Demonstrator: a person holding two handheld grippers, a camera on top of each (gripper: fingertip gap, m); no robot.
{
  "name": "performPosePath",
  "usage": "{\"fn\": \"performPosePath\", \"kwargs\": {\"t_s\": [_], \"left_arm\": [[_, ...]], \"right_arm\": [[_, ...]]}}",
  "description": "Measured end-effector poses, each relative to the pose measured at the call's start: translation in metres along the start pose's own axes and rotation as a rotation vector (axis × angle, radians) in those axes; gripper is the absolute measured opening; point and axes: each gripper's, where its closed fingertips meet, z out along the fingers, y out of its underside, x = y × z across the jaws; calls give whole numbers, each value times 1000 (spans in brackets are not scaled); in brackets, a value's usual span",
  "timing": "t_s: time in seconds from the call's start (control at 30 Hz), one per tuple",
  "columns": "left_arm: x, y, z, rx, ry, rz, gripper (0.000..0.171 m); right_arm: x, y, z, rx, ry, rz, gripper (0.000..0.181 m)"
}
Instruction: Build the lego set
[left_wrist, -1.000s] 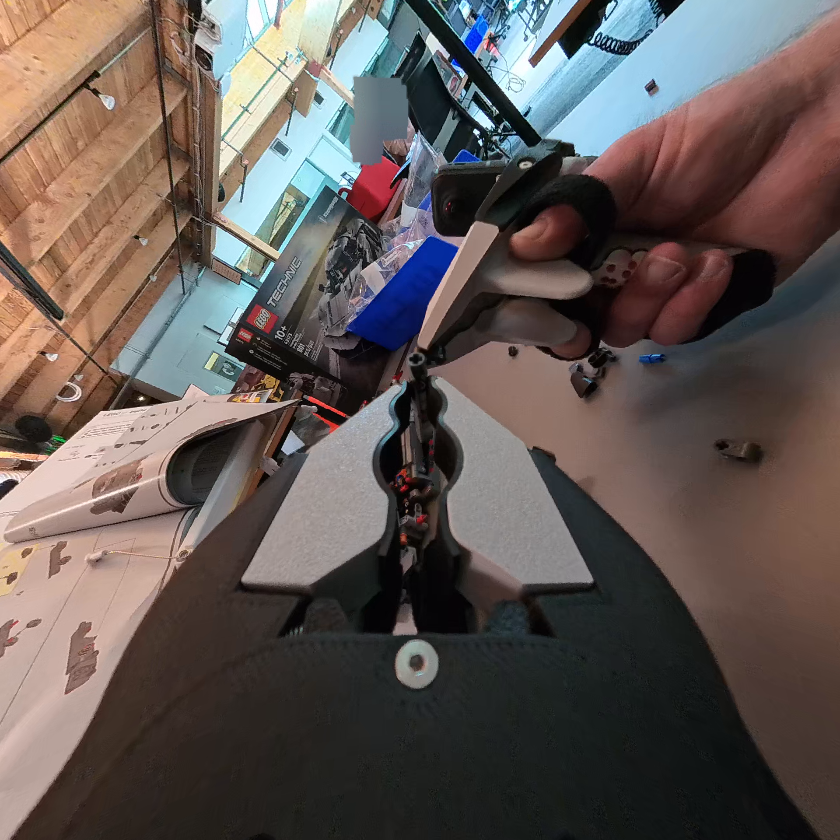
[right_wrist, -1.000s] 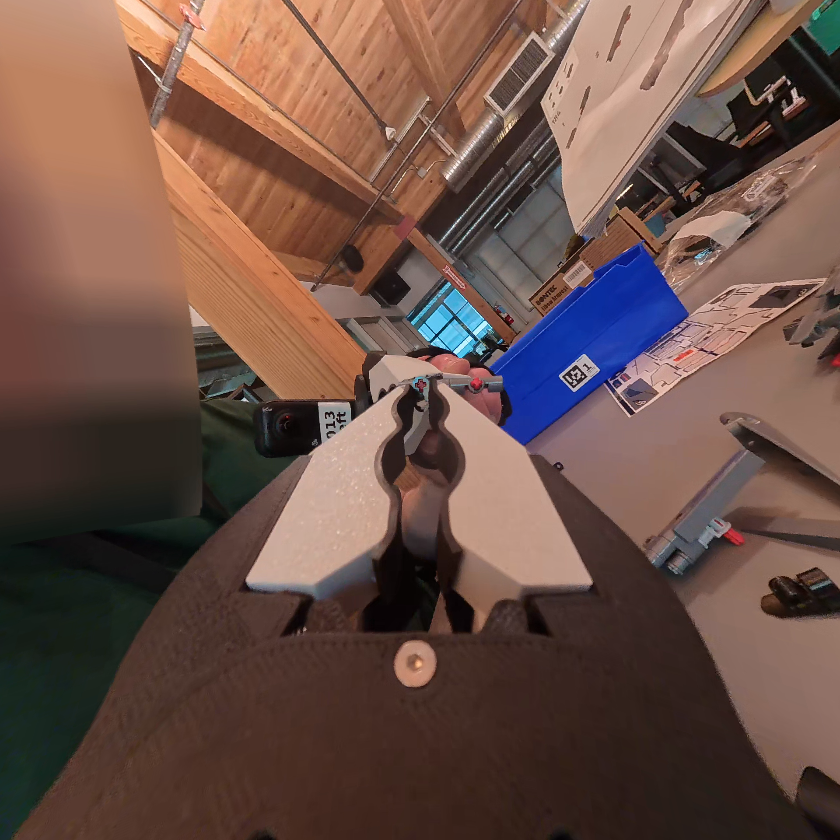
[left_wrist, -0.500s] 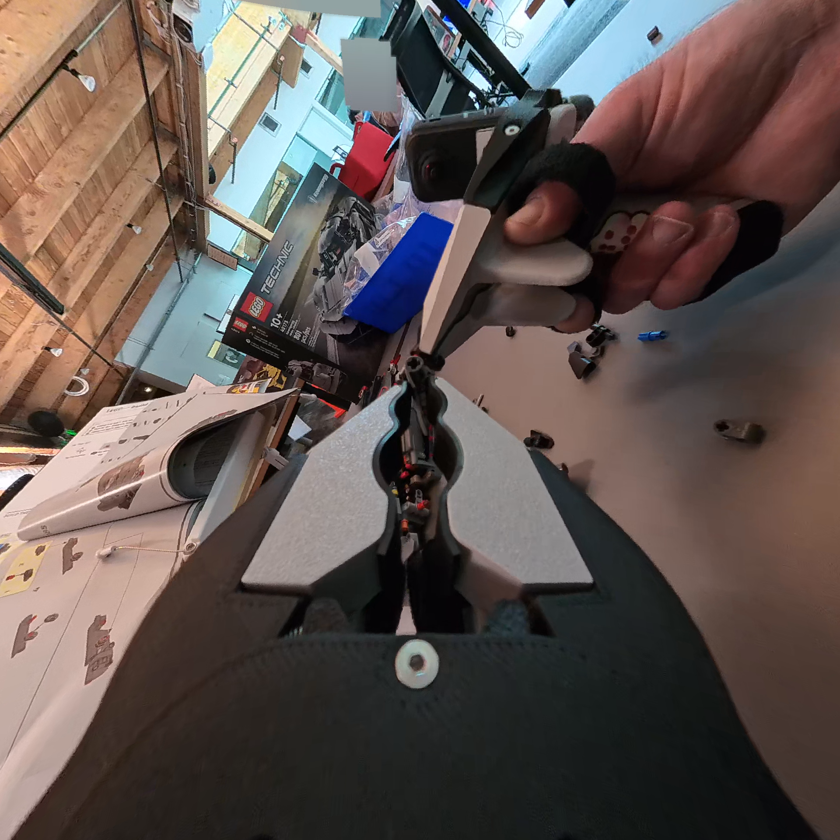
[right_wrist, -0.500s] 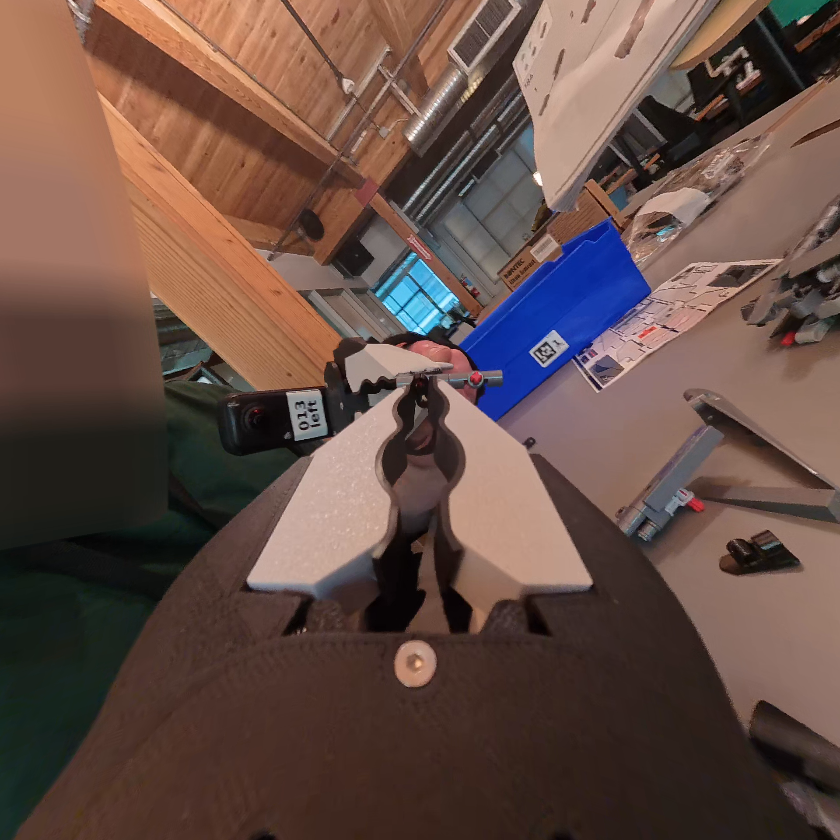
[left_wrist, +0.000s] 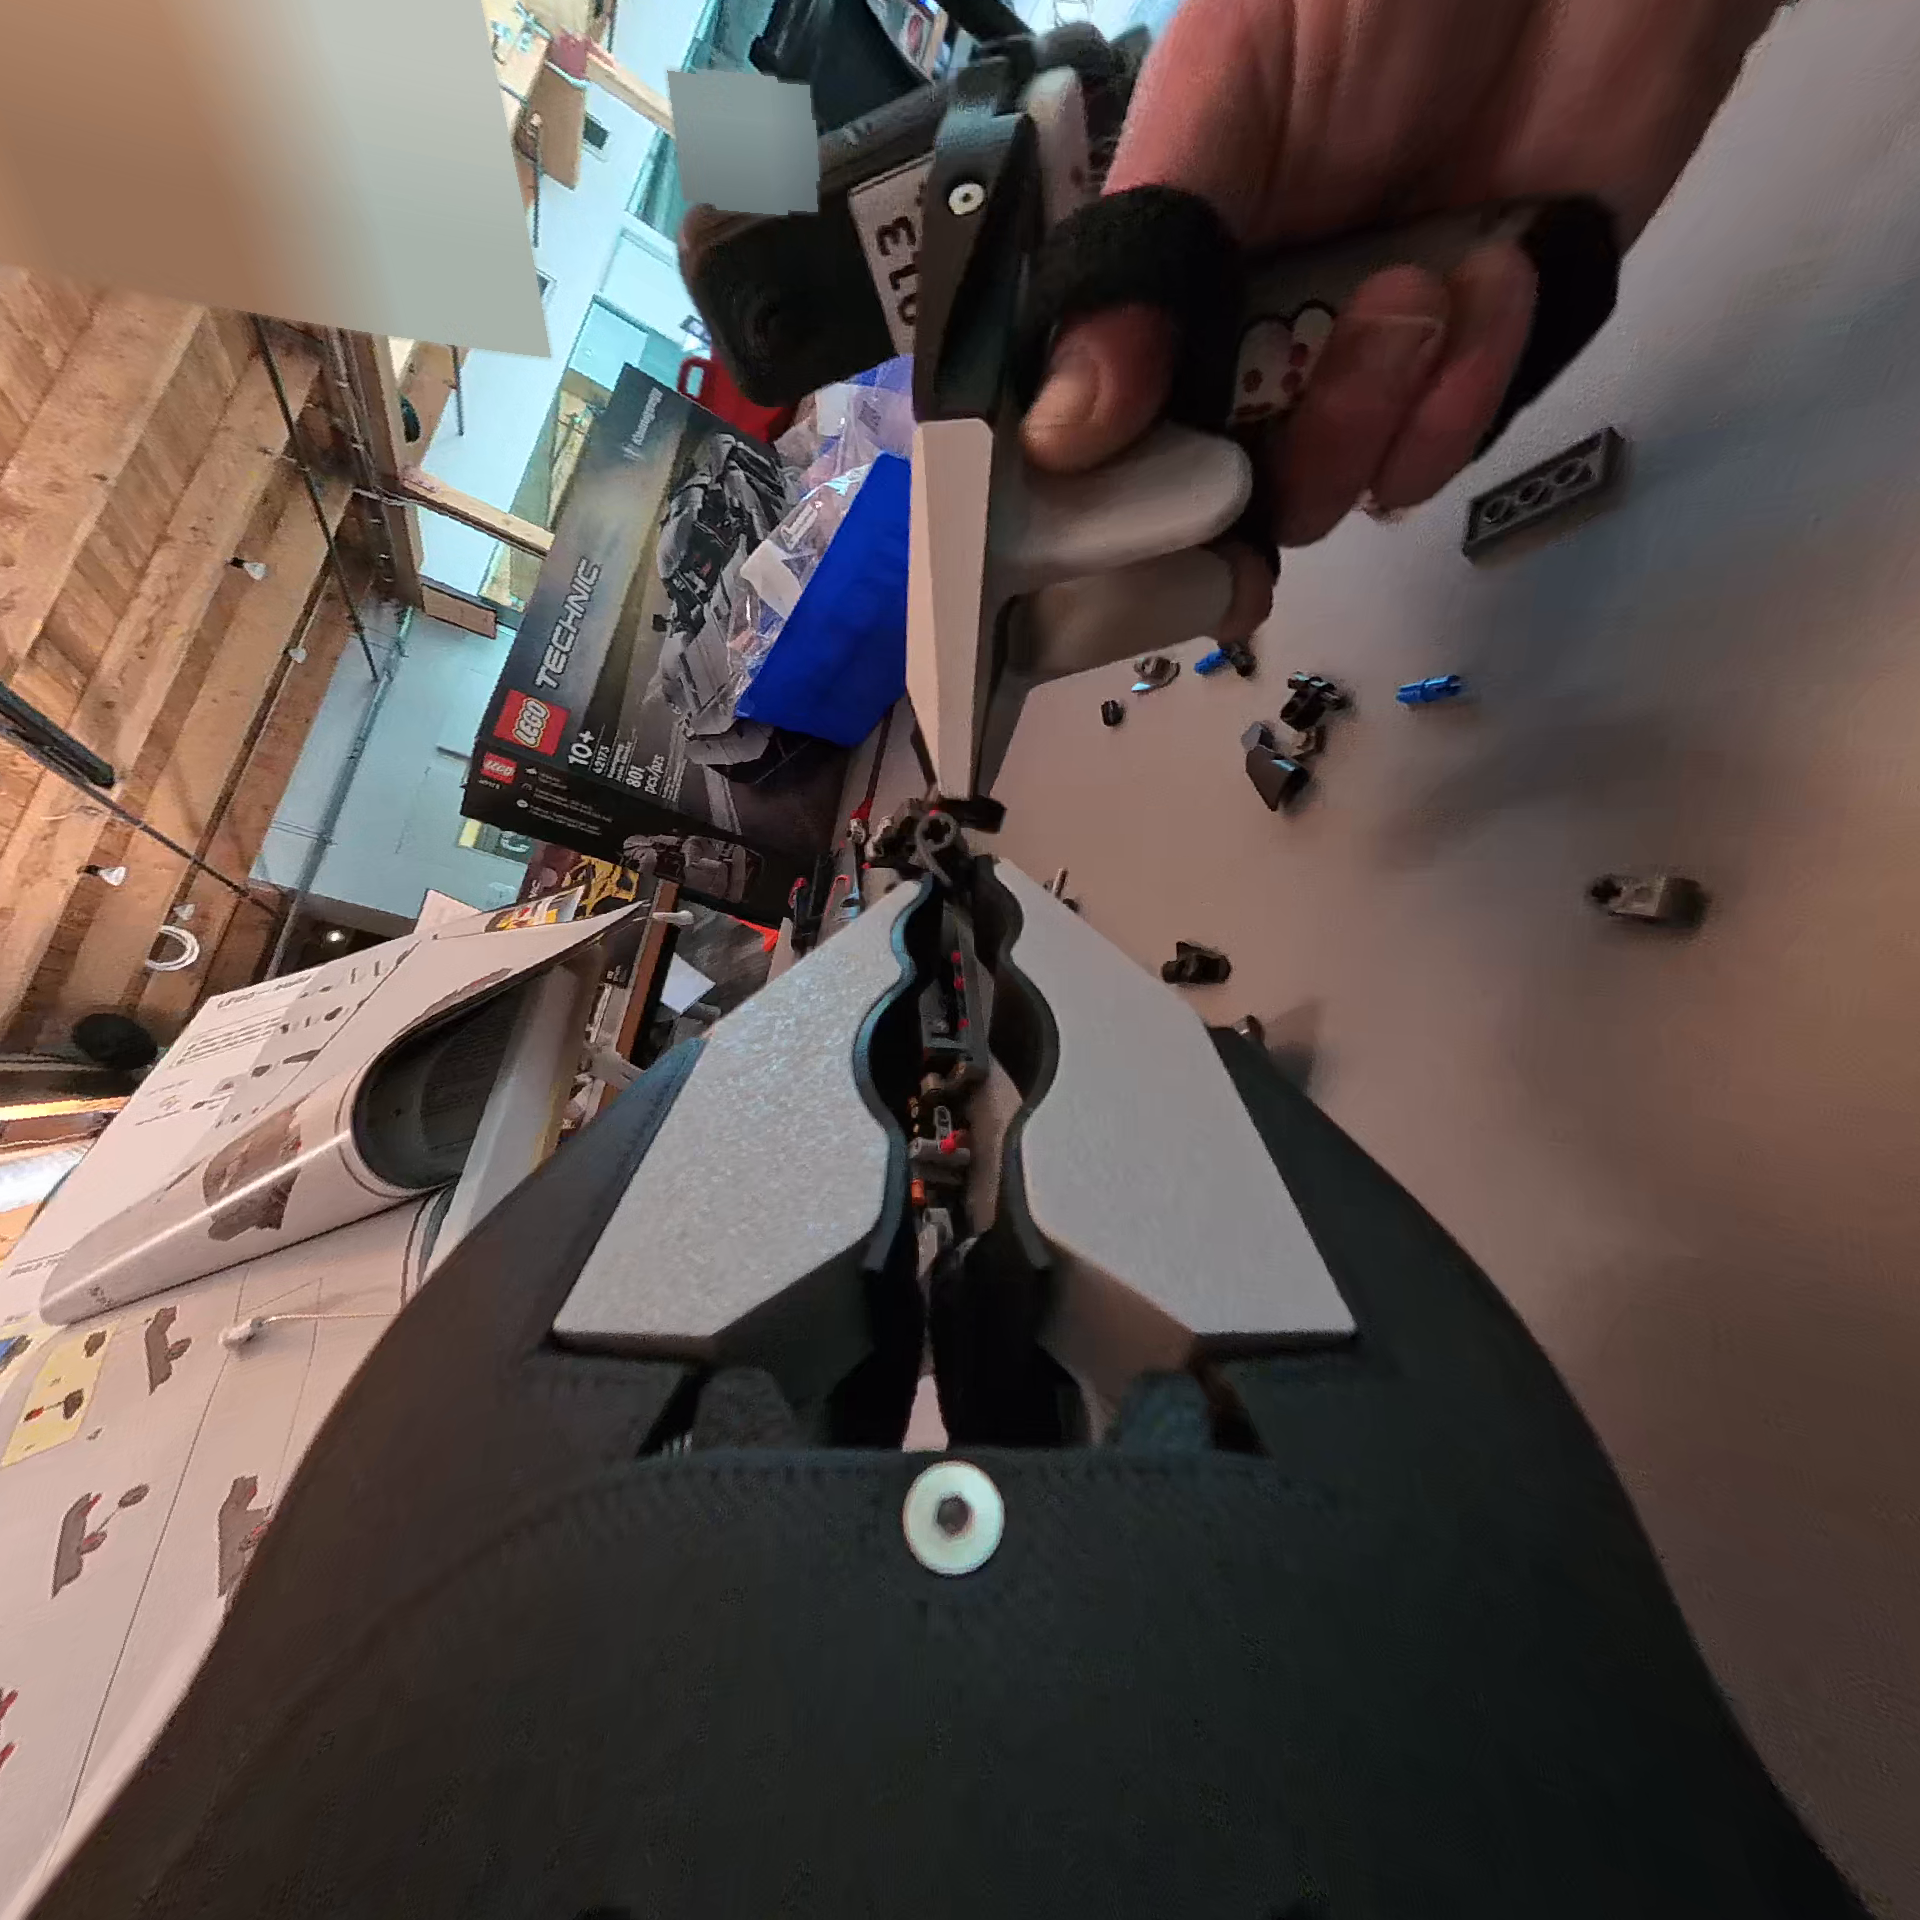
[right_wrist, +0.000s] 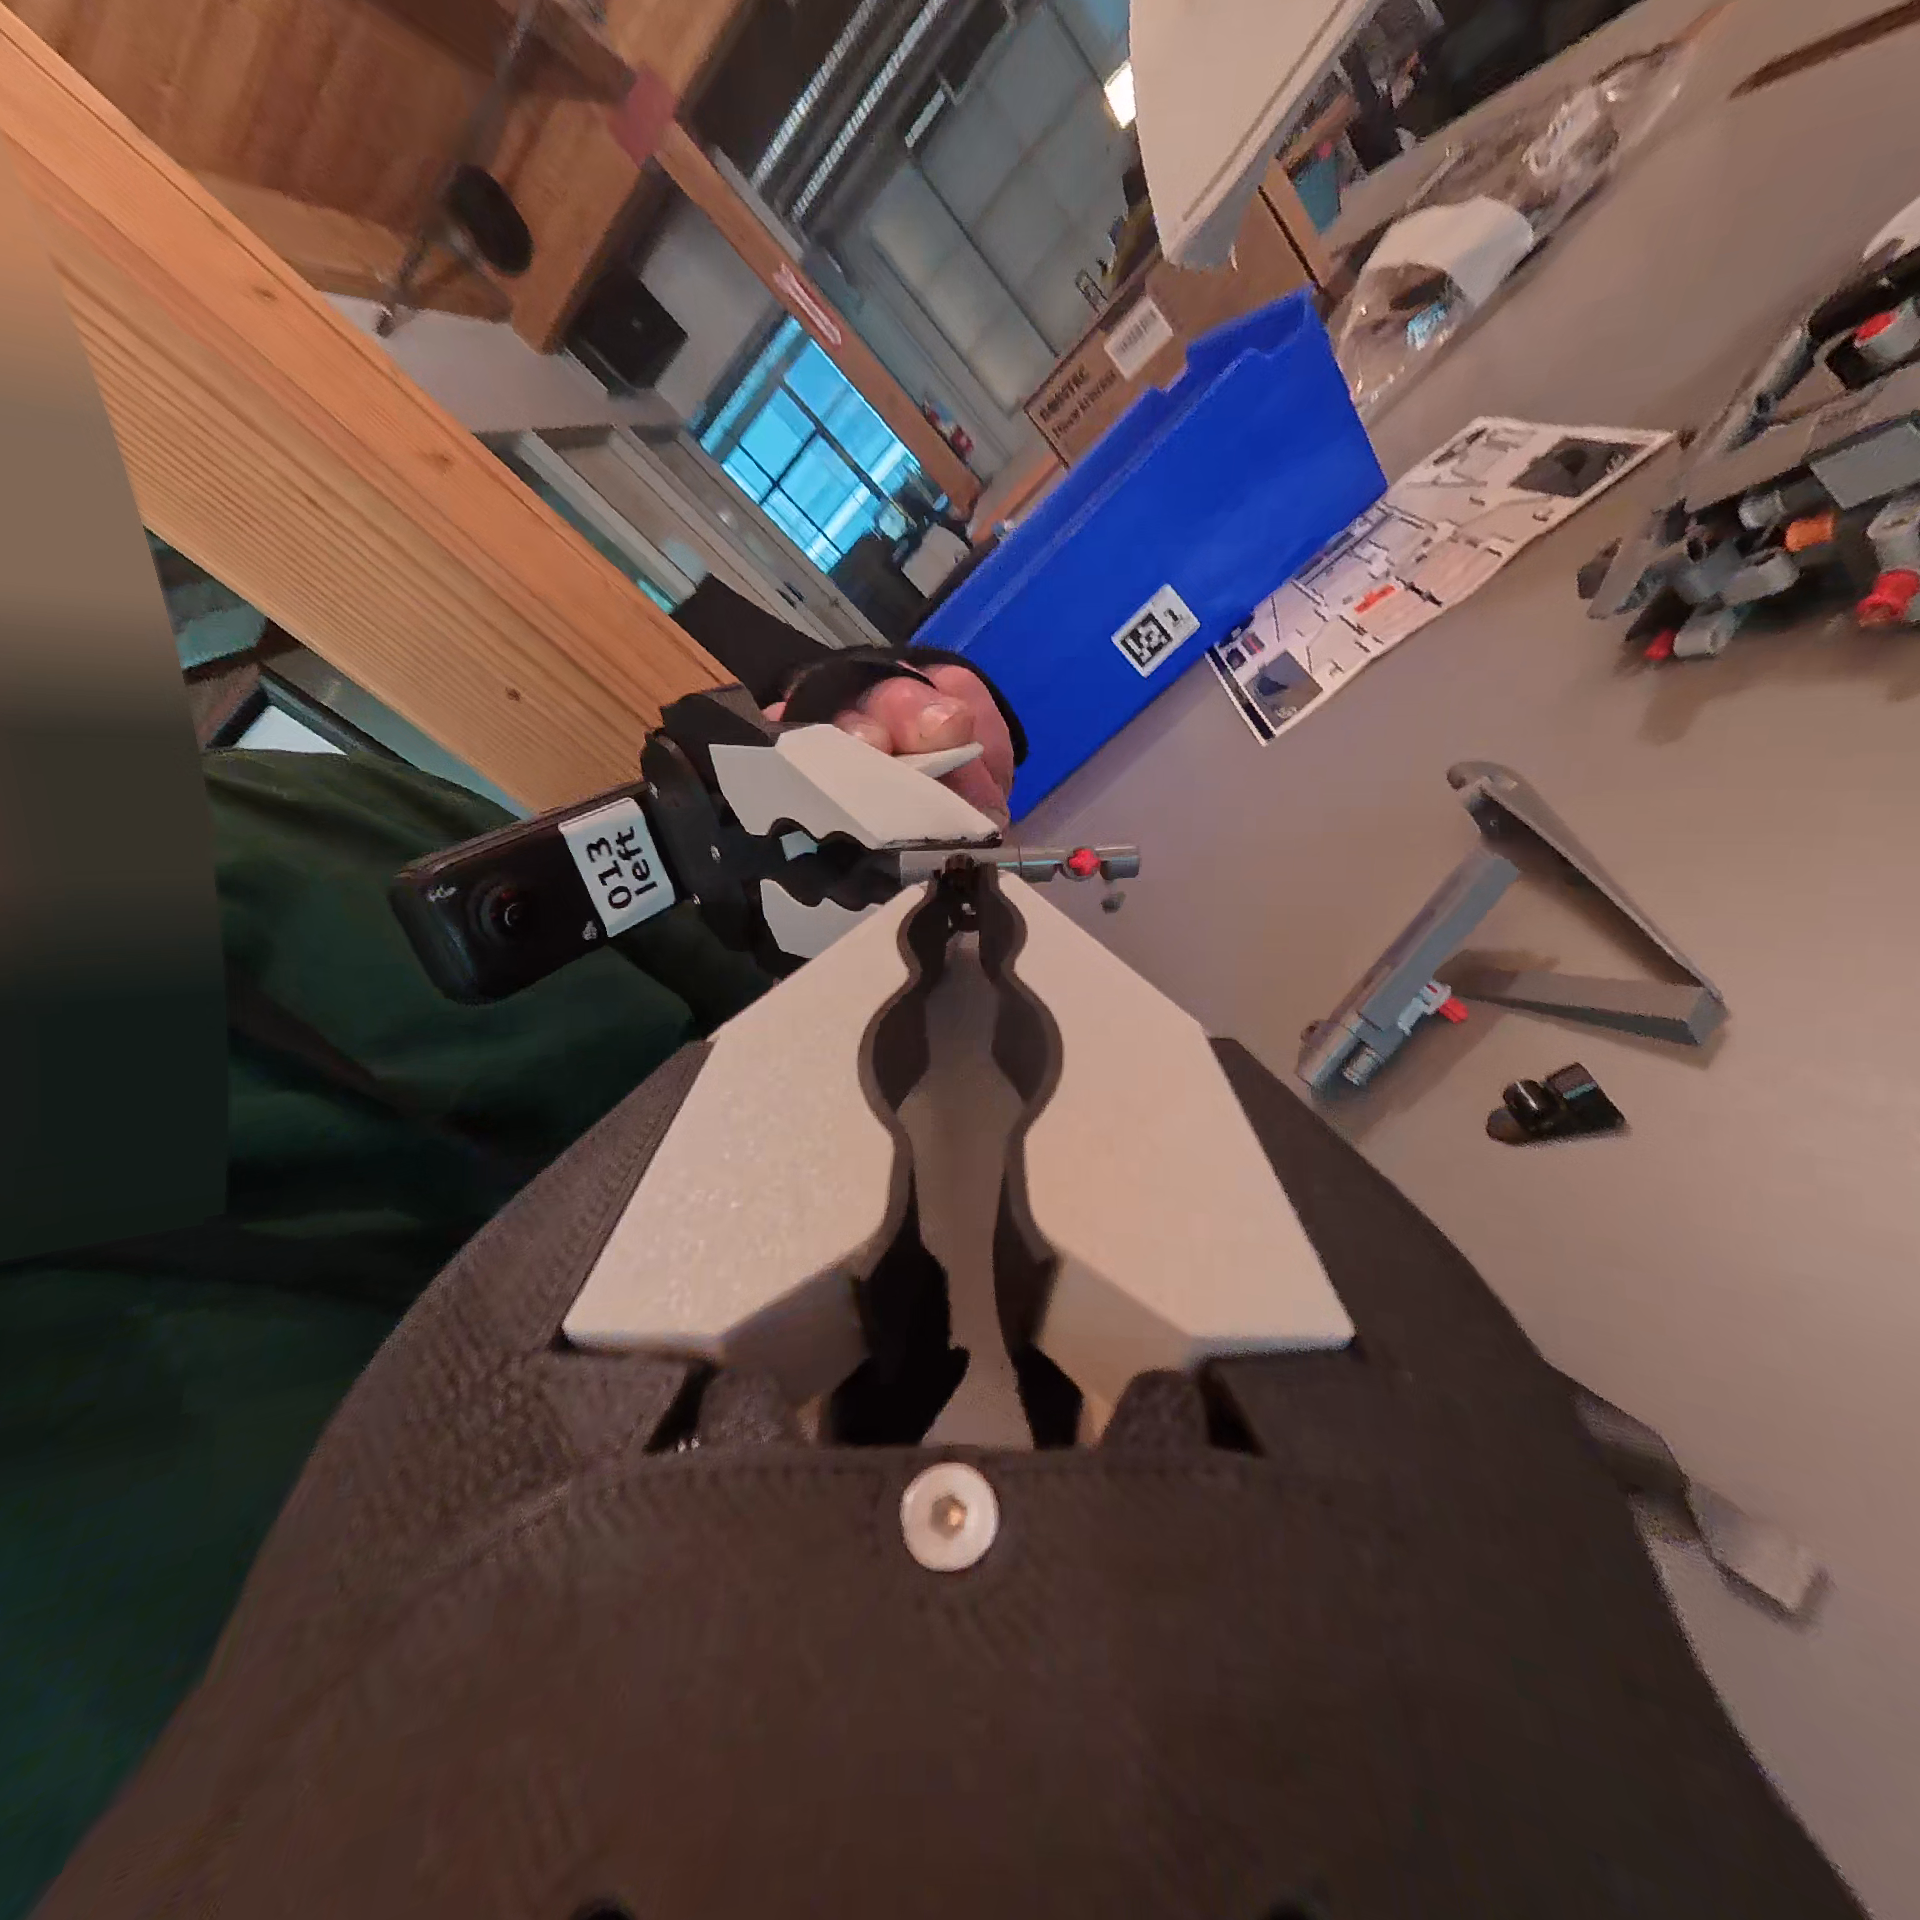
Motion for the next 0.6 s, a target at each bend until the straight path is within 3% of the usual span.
{"fn": "performPosePath", "kwargs": {"t_s": [0.6], "left_arm": [[45,3,8,-29,179,86,4]], "right_arm": [[19,43,-11,-364,-92,76,3]]}}
